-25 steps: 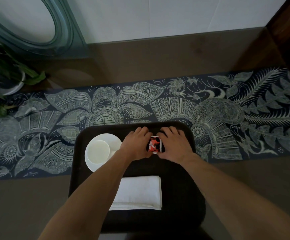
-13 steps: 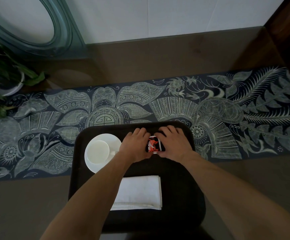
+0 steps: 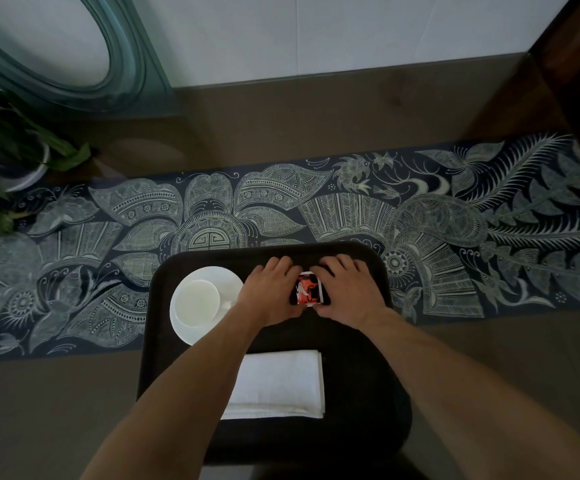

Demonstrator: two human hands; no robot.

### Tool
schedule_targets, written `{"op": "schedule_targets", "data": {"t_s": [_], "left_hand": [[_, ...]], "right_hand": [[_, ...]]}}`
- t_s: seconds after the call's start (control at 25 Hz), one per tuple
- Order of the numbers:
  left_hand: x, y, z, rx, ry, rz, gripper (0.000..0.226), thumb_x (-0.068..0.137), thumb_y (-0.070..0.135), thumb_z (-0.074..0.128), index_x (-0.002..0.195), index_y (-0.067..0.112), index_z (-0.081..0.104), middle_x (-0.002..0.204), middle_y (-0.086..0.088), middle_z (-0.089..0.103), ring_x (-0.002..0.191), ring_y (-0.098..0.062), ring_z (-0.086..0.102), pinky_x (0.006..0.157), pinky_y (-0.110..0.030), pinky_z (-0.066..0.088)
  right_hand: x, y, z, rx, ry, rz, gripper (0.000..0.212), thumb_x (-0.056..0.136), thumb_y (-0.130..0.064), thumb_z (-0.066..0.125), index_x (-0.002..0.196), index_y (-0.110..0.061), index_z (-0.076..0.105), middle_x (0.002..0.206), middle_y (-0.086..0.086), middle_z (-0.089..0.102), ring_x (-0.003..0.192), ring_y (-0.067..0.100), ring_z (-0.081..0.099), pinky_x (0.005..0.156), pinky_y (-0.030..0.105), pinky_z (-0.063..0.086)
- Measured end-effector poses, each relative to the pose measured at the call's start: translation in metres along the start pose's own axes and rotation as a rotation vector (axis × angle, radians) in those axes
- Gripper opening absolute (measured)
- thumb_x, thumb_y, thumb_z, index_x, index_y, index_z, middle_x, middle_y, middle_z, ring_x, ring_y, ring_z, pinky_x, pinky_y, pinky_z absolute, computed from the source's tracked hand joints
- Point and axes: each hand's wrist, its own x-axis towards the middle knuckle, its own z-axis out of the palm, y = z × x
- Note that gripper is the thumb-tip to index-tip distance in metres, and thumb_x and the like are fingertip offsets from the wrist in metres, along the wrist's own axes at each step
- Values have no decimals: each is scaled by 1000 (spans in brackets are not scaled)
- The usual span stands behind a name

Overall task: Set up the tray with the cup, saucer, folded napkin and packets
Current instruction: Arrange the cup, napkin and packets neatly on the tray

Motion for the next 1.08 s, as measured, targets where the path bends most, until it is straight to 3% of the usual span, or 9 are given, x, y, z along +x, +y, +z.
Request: {"op": "schedule_targets", "data": {"t_s": [0.56,0.84,1.08], "left_hand": [[9,-4,-1,66,-25,93,70,77,57,62,134,19,47,126,-1,48,115,-21,45,92,-37,42],[3,0,0,15,-25,29,77,76,58,64,139,20,41,131,-1,45,119,-21,43,94,-38,42],[-13,14,-2,-16,-51,-120,95,76,63,64,151,18,25,150,-3,35,137,-23,33,111,-43,33]], "right_hand": [[-1,0,3,-10,19,24,71,75,-60,62,134,-23,46,137,2,45,129,26,36,106,46,30],[-5,0,4,89,-28,73,81,77,-58,63,145,-27,31,147,2,34,134,25,31,109,47,28],[-17,-2,0,68,-79,87,86,83,-61,56,151,-20,22,156,4,24,146,26,16,115,49,21]]}}
